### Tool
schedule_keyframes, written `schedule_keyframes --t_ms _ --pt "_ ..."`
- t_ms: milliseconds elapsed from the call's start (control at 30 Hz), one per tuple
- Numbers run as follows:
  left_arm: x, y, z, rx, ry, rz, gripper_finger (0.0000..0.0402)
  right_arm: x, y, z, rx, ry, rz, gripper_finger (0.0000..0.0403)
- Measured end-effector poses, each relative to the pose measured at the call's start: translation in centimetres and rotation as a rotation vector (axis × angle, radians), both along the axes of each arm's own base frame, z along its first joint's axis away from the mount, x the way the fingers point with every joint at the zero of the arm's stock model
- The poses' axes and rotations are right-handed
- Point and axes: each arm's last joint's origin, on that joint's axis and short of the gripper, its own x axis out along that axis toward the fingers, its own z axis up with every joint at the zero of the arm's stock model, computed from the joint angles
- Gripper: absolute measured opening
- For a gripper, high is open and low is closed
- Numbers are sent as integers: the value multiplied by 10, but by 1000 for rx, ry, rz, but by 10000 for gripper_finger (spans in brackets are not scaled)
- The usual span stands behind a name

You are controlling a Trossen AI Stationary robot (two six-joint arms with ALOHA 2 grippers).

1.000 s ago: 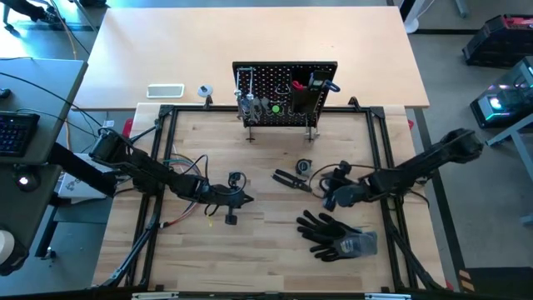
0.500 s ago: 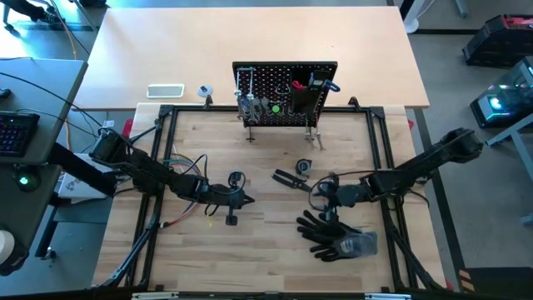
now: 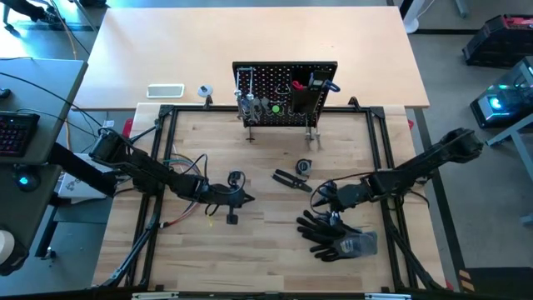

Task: Hang tools onto peg board
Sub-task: Hang the black tube cutters on the peg board

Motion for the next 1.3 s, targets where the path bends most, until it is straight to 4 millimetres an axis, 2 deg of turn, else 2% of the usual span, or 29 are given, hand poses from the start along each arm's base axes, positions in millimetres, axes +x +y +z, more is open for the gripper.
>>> schedule_keyframes --t_ms 167,367,533,833,1300 --pt "3 2 6 91 -67 48 1 1 0 1 -10 -17 -8 228" --pt "9 2 20 220 -193 46 1 4 0 5 -41 -78 0 228" --pt "6 6 35 336 -234 101 1 6 0 9 -82 -137 -6 228" --pt "-9 12 63 440 -245 161 1 8 -1 16 -165 -223 -20 228" --pt "-41 23 80 425 -137 283 1 1 -5 28 -177 -256 -36 228"
